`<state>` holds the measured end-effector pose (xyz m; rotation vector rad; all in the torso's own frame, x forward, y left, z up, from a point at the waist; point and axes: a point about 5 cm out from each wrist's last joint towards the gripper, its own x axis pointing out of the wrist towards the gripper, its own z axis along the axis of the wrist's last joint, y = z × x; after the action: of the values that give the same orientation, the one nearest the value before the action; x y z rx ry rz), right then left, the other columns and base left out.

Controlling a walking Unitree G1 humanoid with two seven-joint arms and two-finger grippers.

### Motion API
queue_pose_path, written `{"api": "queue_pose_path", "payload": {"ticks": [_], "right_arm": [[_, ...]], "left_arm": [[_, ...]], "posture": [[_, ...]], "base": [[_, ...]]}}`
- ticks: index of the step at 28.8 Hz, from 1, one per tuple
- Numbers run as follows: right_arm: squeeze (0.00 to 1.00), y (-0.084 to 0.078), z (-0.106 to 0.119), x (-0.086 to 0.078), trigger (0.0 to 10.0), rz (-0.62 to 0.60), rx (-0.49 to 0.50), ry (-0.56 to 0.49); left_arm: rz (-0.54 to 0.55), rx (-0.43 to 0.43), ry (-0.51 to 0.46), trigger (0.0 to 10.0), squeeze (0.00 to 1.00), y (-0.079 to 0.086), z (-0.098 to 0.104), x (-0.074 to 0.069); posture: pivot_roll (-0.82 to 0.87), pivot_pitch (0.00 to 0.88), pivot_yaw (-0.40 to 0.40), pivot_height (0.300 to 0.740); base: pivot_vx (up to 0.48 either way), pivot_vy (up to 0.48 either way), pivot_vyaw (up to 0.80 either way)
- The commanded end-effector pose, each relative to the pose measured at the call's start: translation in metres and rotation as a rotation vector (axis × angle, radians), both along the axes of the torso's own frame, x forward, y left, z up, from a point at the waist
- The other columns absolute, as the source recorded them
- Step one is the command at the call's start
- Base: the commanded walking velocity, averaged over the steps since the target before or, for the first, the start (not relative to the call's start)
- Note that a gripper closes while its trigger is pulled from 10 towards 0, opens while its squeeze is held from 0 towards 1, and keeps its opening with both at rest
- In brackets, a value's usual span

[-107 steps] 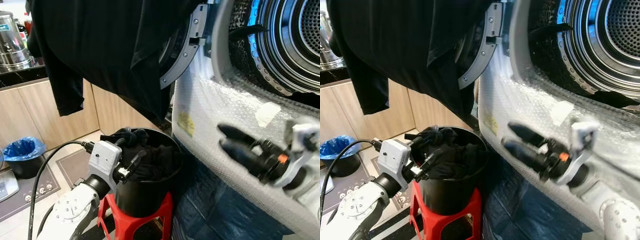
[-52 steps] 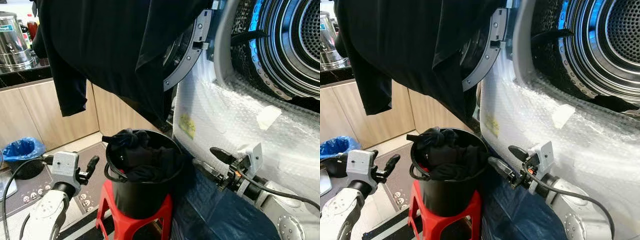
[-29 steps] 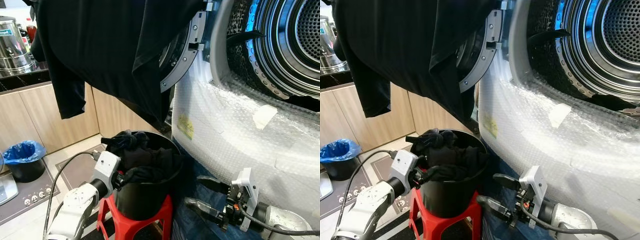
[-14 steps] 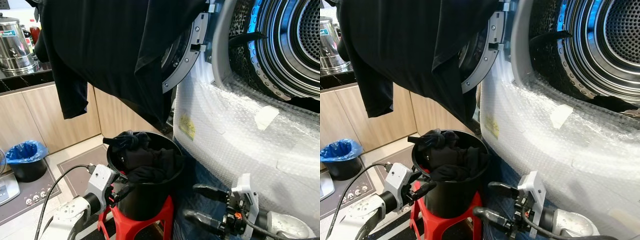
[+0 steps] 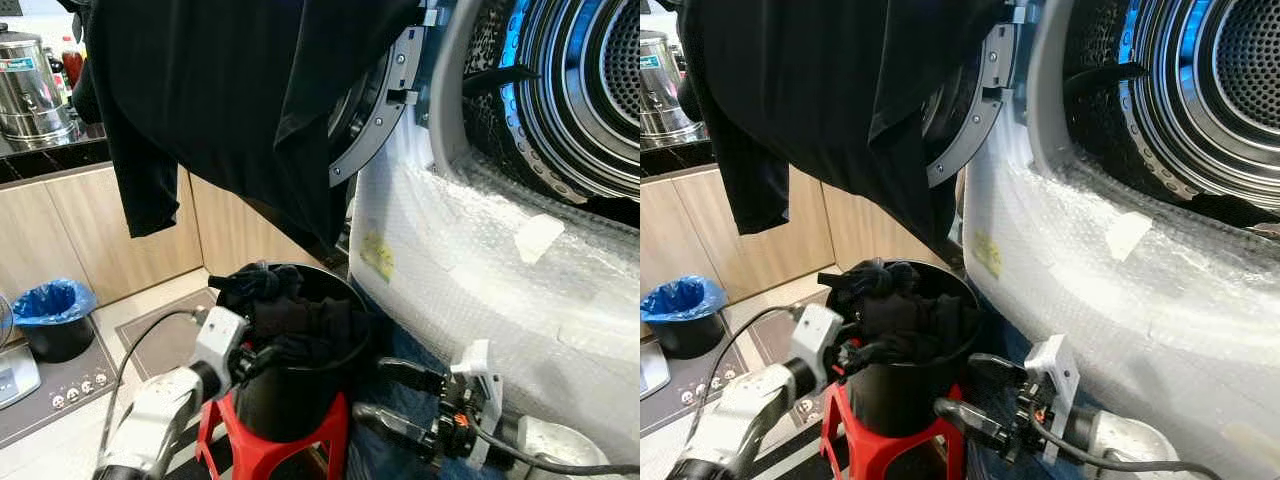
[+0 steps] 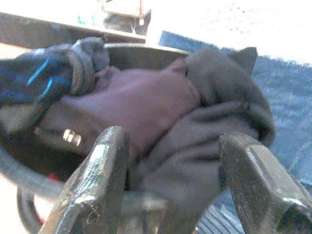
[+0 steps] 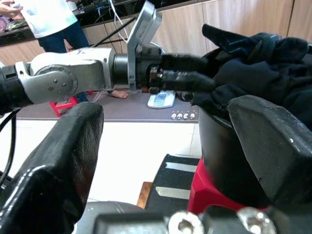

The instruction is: Clothes washing

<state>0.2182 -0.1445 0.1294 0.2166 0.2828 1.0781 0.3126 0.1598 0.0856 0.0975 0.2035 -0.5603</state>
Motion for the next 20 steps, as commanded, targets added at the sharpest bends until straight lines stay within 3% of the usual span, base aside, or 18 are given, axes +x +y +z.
{"api": "queue_pose_path", "payload": {"ticks": [1,9,20], "right_arm": [[0.00,-0.002,-0.001,0.001,10.0,-0.018,-0.007,-0.007],[0.00,0.000,-0.007,-0.004,10.0,-0.027,-0.009,0.007],[0.00,-0.002,-0.004,-0.010,10.0,-0.041,-0.005,0.003]], "left_arm": [[-0.015,0.013,0.001,10.0,0.00,-0.007,-0.001,0.003],[-0.077,-0.009,0.013,10.0,0.00,-0.024,-0.005,0.004],[-0.099,-0.025,0.056,10.0,0.00,-0.025,-0.019,-0.006]], "posture": [[0.00,0.000,-0.070,0.740],[-0.03,0.000,-0.049,0.740],[-0.05,0.000,-0.048,0.740]], "base": [[0.000,0.000,0.00],[0.000,0.000,0.00],[0.000,0.000,0.00]]}}
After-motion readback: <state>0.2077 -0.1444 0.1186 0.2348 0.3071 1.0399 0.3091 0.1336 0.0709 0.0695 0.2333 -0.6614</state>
